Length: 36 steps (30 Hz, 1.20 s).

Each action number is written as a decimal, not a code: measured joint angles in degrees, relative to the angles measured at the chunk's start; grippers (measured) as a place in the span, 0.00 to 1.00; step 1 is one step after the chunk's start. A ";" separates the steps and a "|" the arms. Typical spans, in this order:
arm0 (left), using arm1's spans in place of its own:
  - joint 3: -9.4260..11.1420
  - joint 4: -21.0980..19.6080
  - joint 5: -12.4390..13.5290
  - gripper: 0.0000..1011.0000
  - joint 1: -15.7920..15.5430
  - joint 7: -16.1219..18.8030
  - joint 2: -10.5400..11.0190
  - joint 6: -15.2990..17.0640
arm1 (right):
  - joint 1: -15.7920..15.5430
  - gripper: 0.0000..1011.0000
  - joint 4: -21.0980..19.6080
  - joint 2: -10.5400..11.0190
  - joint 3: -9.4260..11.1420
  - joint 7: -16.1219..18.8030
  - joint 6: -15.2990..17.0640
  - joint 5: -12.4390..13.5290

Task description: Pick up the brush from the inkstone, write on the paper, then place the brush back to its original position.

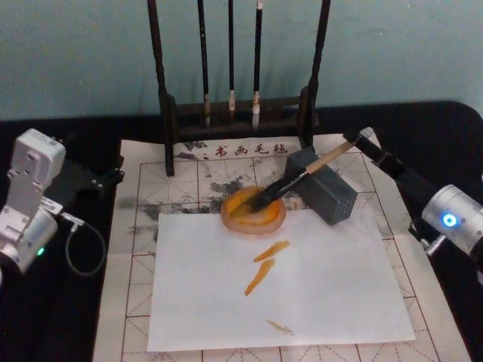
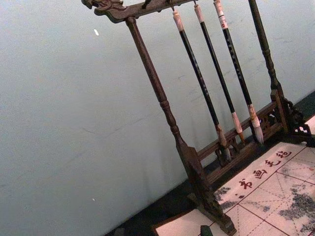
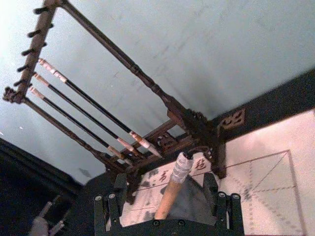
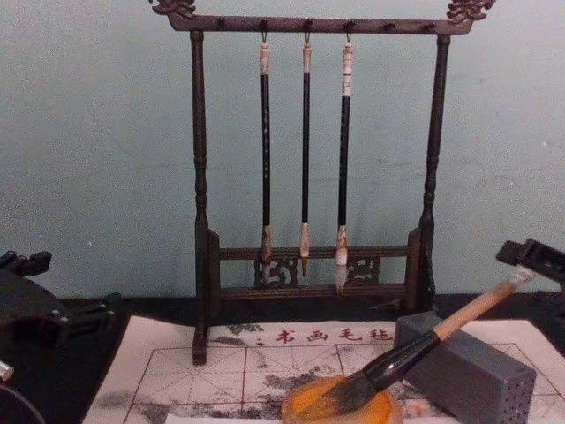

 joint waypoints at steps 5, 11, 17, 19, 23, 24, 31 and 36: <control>0.00 0.00 0.00 0.99 0.00 0.00 0.00 0.00 | -1.95 0.99 -1.39 1.66 0.37 0.29 -5.81 -6.49; 0.00 0.00 0.00 0.99 0.00 0.00 0.00 0.00 | -3.53 0.99 -1.48 2.80 0.34 0.50 -14.02 -15.21; 0.00 0.00 0.00 0.99 0.00 0.00 0.00 0.00 | -4.42 0.99 -0.29 3.92 -0.81 0.48 -21.72 -25.55; 0.00 0.00 0.00 0.99 0.00 0.00 0.00 0.00 | -4.66 0.99 -0.24 4.22 -1.06 0.33 -22.34 -27.19; 0.00 0.00 0.00 0.99 0.00 0.00 0.00 0.00 | -5.10 0.99 -0.15 4.55 -1.45 -0.39 -22.73 -29.84; 0.00 0.00 0.00 0.99 0.00 0.00 0.00 0.00 | -5.19 0.99 -0.11 4.55 -1.51 -0.71 -22.68 -30.53; 0.00 0.00 0.00 0.99 0.00 0.00 0.00 0.00 | -5.24 0.99 0.20 4.06 -1.51 -1.71 -22.14 -32.43; 0.00 0.00 0.00 0.99 0.00 0.00 0.00 0.00 | -5.26 0.99 0.20 4.12 -1.51 -1.71 -22.17 -32.43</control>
